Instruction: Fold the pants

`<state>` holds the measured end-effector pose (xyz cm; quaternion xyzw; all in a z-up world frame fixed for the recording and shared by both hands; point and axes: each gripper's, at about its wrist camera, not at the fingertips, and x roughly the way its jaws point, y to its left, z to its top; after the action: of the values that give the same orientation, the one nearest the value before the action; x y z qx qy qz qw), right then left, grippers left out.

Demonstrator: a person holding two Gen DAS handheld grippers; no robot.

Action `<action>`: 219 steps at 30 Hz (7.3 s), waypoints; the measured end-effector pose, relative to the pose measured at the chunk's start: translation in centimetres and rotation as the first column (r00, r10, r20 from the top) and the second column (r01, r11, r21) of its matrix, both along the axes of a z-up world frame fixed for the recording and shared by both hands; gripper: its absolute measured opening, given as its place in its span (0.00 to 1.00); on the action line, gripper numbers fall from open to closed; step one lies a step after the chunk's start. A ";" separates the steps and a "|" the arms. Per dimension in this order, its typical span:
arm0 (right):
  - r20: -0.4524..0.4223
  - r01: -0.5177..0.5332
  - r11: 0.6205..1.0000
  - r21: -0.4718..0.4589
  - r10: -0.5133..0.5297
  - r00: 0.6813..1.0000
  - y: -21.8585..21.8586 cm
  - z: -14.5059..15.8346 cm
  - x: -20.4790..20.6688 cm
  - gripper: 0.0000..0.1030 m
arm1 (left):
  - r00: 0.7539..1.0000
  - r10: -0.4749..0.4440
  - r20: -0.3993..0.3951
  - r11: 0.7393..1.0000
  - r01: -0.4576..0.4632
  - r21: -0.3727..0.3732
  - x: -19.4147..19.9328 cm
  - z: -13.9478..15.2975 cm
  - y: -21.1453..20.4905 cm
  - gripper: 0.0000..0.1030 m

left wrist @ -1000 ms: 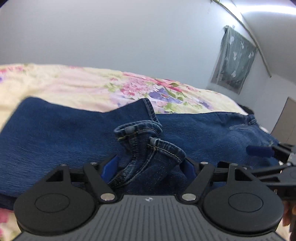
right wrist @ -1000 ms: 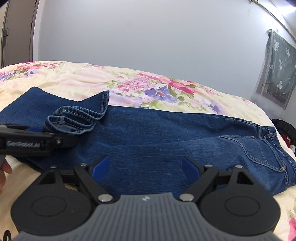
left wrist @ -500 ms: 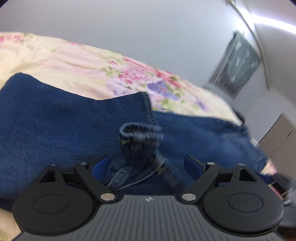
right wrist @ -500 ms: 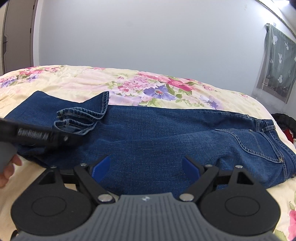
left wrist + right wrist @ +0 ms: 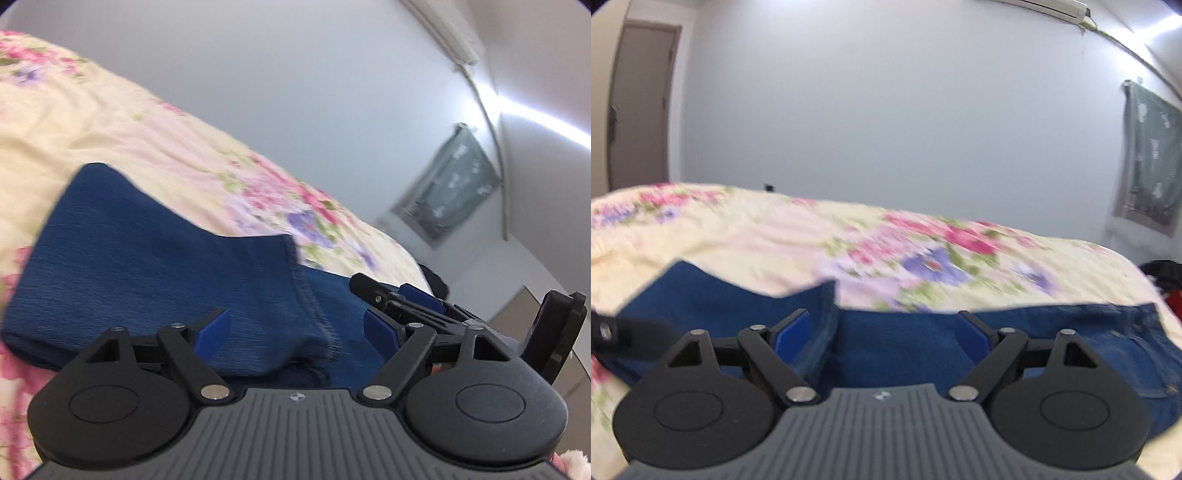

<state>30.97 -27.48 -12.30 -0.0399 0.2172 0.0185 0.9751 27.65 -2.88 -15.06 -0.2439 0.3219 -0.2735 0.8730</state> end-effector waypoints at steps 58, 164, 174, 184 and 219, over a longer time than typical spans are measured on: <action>-0.189 0.199 0.979 -0.046 -0.204 0.960 -13.1 -6.6 -6.4 0.79 | 0.889 -0.409 0.207 0.592 0.087 0.801 -4.1 -4.3 -14.9 0.46; -0.072 0.152 0.988 0.017 -0.151 0.986 -19.5 -3.0 -8.5 0.73 | 0.997 -0.021 0.078 0.952 -0.004 0.307 -0.7 -4.4 -20.9 0.63; -0.025 0.117 0.952 -0.283 -0.130 0.991 -10.1 -6.9 -15.2 0.39 | 0.995 -0.028 0.096 0.954 -0.002 0.299 -1.7 -3.7 -18.6 0.63; -0.171 0.263 0.963 -0.056 -0.269 0.948 -11.6 -7.5 -11.3 0.09 | 0.993 -0.050 0.103 0.947 0.014 0.320 -1.4 -3.7 -18.3 0.63; -0.109 0.328 0.943 -0.056 -0.332 0.937 -22.0 -2.1 -6.6 0.42 | 0.944 -0.330 -0.003 0.929 0.325 0.175 -3.6 -2.1 -26.0 0.67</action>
<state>24.37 -49.50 -14.39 -0.0198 0.2777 -0.1470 0.9492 24.02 -28.89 -17.20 -0.1066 0.3690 -0.3894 0.8372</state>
